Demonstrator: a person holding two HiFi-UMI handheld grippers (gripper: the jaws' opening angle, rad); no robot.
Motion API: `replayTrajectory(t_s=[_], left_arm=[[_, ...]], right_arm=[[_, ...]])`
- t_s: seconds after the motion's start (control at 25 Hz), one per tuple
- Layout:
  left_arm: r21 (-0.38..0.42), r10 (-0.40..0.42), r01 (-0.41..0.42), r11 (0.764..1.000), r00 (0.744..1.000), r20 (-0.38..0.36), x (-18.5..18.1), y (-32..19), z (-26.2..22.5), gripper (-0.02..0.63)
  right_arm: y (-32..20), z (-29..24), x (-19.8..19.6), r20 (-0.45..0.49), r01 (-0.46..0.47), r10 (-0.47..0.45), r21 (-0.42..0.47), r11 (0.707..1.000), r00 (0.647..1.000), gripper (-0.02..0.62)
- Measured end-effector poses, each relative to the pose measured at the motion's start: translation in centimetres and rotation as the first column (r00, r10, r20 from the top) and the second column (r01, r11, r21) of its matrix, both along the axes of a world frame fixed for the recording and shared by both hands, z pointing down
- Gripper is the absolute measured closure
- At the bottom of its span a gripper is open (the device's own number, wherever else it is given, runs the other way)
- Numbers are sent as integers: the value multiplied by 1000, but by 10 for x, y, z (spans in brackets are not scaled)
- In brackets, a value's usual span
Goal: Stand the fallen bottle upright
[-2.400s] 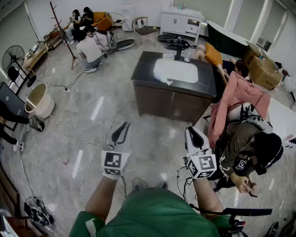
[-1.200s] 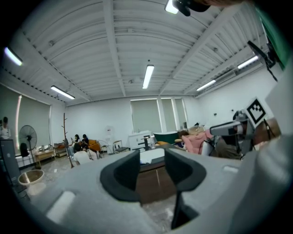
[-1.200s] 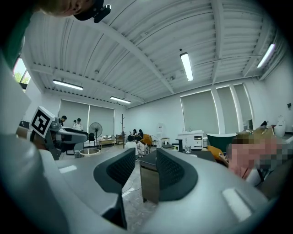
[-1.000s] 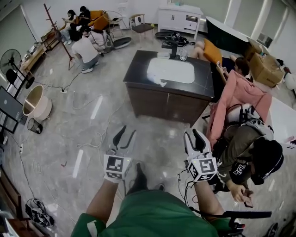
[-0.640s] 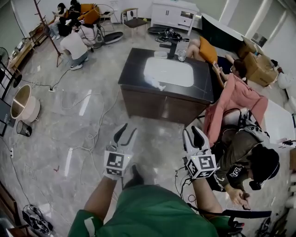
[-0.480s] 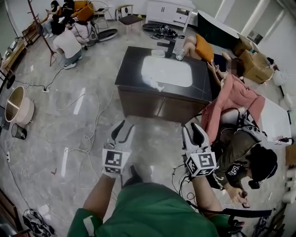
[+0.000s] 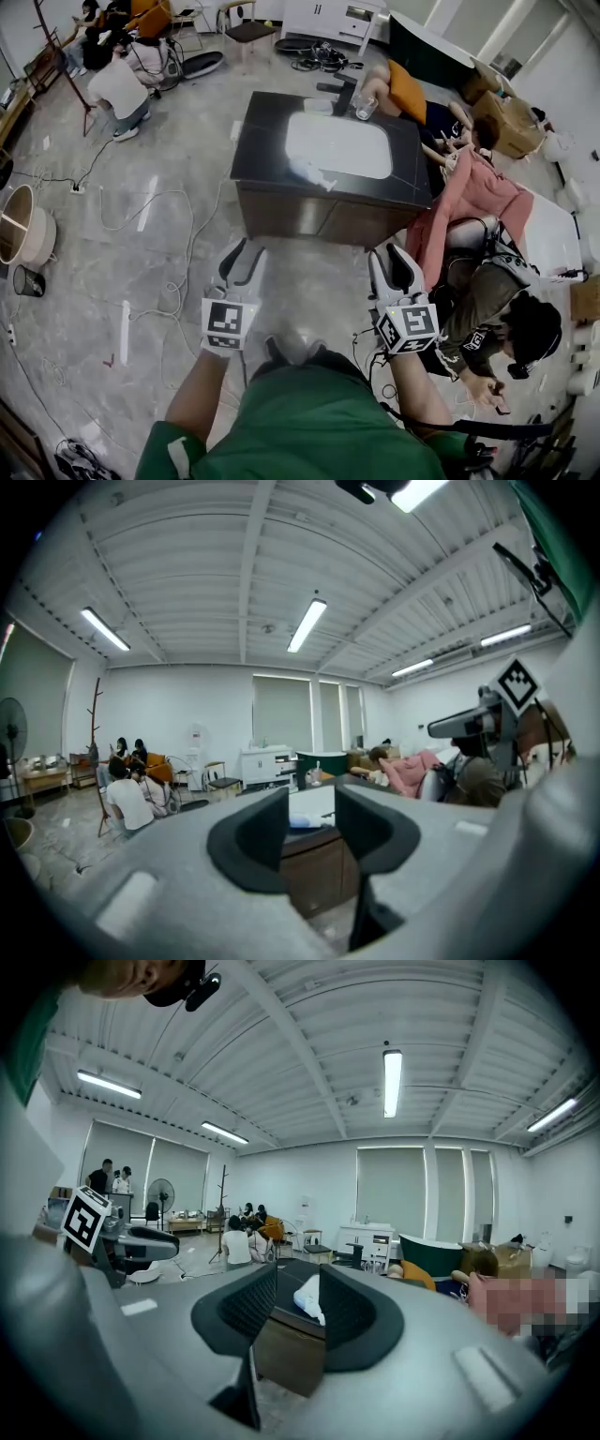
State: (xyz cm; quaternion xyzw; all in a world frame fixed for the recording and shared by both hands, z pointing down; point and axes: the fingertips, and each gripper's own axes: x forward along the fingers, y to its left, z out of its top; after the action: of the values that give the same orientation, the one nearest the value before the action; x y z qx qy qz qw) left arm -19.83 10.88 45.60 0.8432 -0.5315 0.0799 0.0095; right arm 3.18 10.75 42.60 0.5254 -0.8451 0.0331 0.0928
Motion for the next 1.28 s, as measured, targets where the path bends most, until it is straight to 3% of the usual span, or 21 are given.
replayTrajectory(t_s=[0.16,0.36,0.6,0.96,1.28], left_arm=[[-1,29,-29,1000,999,40,1,-19,5,457],[-3,68,-69,998,987,142,10,-44,15,459],[-20,52,-49,999,978,200,20,-94,16,460],[-45,37,-28,999,972,234,64,-206,17,462],[-35,61,-53,998,947,316,98,-275,26,465]], right_arm=[[-18,6,-7,1,-2,2,-18,1000,1000,468],[-51,16,-13,28,11,-10,-30,999,1000,468],[-112,13,-6,83,50,-50,-4,999,995,468],[-225,13,38,125,87,-85,-12,996,989,468],[-292,31,69,156,103,-93,-57,993,983,468]])
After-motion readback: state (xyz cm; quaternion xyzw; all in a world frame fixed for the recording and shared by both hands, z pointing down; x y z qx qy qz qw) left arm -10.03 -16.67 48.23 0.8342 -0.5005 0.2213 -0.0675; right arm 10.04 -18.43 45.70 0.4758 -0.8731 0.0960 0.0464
